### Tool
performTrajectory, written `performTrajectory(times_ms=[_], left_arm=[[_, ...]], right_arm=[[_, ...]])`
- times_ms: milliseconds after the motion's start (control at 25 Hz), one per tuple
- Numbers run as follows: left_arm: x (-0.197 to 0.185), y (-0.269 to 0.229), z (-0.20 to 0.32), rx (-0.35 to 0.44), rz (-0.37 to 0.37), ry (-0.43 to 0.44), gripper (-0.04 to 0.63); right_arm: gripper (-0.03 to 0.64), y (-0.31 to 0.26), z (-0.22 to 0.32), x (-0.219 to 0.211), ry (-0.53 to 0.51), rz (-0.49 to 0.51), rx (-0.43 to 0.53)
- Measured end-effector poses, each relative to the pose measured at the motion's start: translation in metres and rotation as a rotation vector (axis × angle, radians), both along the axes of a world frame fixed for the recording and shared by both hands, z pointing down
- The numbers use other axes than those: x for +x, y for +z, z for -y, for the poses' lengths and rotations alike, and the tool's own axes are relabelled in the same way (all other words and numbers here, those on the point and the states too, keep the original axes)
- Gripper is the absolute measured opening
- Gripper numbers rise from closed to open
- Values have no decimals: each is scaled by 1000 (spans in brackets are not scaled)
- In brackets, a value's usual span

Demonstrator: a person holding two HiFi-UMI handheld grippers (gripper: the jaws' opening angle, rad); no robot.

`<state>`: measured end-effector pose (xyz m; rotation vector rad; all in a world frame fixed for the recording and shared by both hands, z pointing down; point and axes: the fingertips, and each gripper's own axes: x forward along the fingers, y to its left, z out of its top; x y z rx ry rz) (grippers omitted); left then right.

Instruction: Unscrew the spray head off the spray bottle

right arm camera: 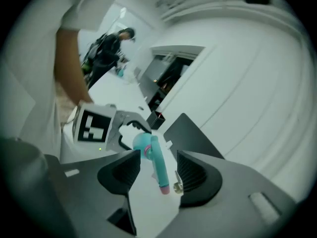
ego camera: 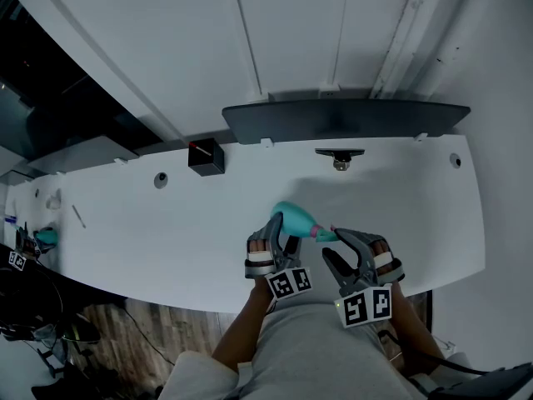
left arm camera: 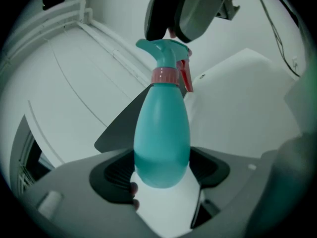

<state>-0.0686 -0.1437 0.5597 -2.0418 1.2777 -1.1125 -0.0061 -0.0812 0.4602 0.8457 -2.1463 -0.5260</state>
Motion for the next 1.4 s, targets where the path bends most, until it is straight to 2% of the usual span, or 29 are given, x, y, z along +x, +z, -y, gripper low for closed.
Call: performTrajectory(times_ms=[80,120,160,240,280,320,360,480,560,600,680,760,800,880,1000,1080,1240,1400], left_arm=[[-3,-3,2,3,-19,-21,344],[-4,-5,3,14,-17,-26,344],[-5,-8,4,31,-8,-30,344],[-8,-14,7,70,13,-35,344],[-9,-16,8,85,20,-37,344],[-10,-19,10,97,26,-38,344],[-10,-20,10,107,30,-35,344],[-5,-27,8,148,43,-13,344],[0,-31,5,179,59,7,344],[4,-32,3,190,69,19,344],[9,-30,-1,196,99,39,344],[9,-24,-2,183,121,44,344],[7,-22,-2,176,120,42,344],[6,-21,-2,162,108,39,344],[8,-18,-3,146,103,41,344],[10,-15,-4,130,94,36,344],[8,-11,-4,107,84,19,344],[6,-14,-2,110,78,16,344]], right_arm=[[242,-17,1,5,92,301,-126],[245,-24,0,9,153,490,-237],[244,-29,-2,14,230,710,-389],[239,-33,-4,23,393,1185,-752],[239,-31,-5,25,462,1378,-911],[239,-28,-5,24,512,1502,-1029],[239,-25,-6,22,546,1565,-1104],[239,-7,-5,22,665,1697,-1231],[239,6,1,27,771,1803,-1287],[239,13,4,29,813,1823,-1294],[187,22,7,33,847,1777,-1266],[120,21,8,30,786,1658,-1201],[107,18,9,26,736,1582,-1164],[101,14,7,18,627,1362,-1061],[89,13,4,13,440,844,-782],[87,13,2,11,351,572,-633],[84,14,1,3,238,273,-460],[83,13,-4,-3,77,-60,-199]])
